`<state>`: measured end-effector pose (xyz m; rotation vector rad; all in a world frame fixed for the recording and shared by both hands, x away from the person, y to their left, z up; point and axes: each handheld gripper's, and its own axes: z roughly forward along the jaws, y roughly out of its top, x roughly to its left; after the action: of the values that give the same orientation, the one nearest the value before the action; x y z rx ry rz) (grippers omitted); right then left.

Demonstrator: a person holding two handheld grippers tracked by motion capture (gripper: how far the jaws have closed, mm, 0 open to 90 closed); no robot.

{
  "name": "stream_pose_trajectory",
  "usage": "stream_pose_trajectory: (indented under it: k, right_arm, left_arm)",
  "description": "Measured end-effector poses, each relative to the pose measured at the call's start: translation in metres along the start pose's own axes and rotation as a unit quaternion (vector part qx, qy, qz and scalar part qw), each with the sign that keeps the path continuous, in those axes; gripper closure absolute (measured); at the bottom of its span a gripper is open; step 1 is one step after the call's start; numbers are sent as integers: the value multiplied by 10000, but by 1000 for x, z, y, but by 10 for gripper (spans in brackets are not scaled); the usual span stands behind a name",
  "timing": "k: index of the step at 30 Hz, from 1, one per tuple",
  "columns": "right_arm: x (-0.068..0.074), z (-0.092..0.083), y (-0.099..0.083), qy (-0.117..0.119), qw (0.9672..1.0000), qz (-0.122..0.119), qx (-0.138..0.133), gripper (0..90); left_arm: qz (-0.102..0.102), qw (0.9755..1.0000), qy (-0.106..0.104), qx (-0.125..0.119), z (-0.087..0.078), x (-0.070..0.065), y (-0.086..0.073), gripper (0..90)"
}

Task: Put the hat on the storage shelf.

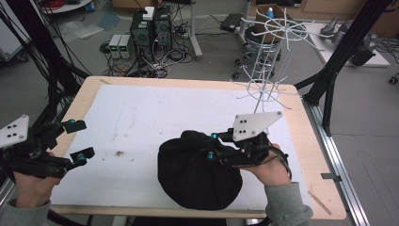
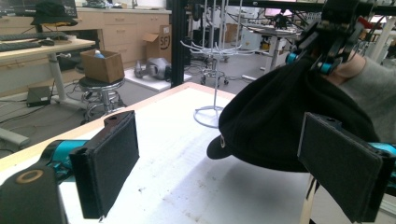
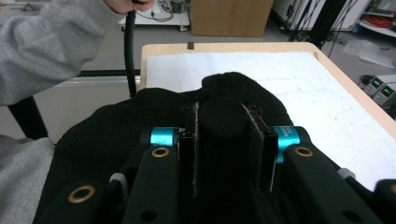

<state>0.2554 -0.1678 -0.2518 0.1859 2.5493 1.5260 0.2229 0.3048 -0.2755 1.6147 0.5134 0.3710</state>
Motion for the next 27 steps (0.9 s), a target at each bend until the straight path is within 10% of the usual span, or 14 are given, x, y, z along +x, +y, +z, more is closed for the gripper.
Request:
stream_pose_trajectory:
  k: [17,27]
  right_arm:
    - [-7,-21,74,493,9984,-269,45,705]
    - [-18,-37,105,335,9990,-307,56,704]
  left_arm:
    - [-59,10000,53,-57,-6,3,0,128]
    - [-76,9999,65,-55,-8,5,-1,128]
